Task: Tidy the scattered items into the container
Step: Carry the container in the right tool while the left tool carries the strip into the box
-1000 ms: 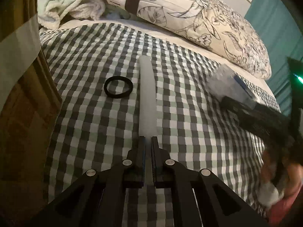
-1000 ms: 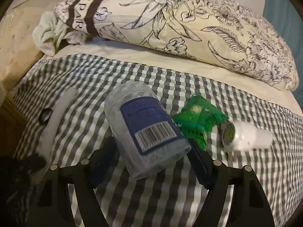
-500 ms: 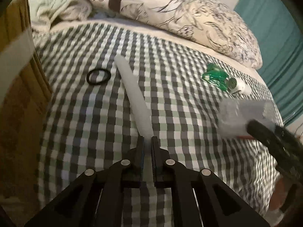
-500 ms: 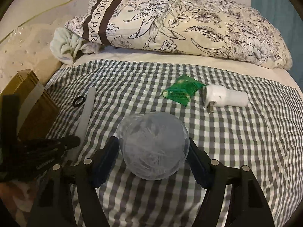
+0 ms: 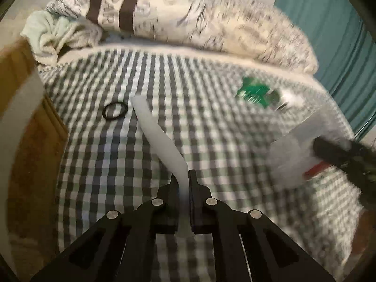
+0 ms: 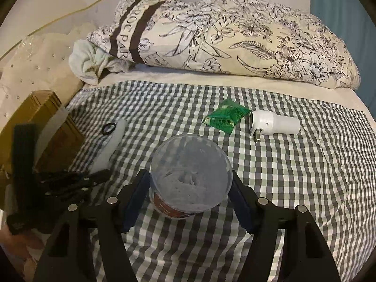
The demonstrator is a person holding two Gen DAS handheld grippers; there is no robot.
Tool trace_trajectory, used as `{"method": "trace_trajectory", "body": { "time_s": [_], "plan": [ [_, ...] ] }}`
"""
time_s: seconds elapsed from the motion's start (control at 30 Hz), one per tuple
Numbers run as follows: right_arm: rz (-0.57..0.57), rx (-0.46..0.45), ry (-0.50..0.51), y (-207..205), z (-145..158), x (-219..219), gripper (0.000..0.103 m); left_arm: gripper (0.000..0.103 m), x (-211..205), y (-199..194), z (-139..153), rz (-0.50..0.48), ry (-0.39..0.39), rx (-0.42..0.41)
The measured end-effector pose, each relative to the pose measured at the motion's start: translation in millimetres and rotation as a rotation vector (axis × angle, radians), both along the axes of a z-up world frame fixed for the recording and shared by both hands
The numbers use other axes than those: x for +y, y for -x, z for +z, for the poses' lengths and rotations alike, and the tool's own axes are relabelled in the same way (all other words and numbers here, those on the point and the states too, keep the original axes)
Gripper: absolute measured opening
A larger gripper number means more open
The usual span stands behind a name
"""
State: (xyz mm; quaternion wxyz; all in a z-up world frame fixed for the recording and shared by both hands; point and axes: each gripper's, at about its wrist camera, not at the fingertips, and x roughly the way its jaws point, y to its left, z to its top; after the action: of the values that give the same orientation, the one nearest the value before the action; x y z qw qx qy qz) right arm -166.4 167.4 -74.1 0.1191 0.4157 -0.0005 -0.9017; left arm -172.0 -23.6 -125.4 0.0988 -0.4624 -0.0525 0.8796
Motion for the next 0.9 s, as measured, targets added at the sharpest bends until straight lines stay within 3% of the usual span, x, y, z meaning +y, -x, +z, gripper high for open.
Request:
{"method": "trace_trajectory", "body": {
  "time_s": [0.5,0.9],
  "plan": [
    [0.025,0.116,0.068,-57.8,63.5,-0.5,0.066,0.006,-11.9,-63.5,109.8,0.002,-0.062,0.179],
    [0.166,0.252,0.140,-118.1,136.6,-52.3,0.066,0.006,-51.4,-128.8,193.2,0.051,-0.044,0.345]
  ]
}}
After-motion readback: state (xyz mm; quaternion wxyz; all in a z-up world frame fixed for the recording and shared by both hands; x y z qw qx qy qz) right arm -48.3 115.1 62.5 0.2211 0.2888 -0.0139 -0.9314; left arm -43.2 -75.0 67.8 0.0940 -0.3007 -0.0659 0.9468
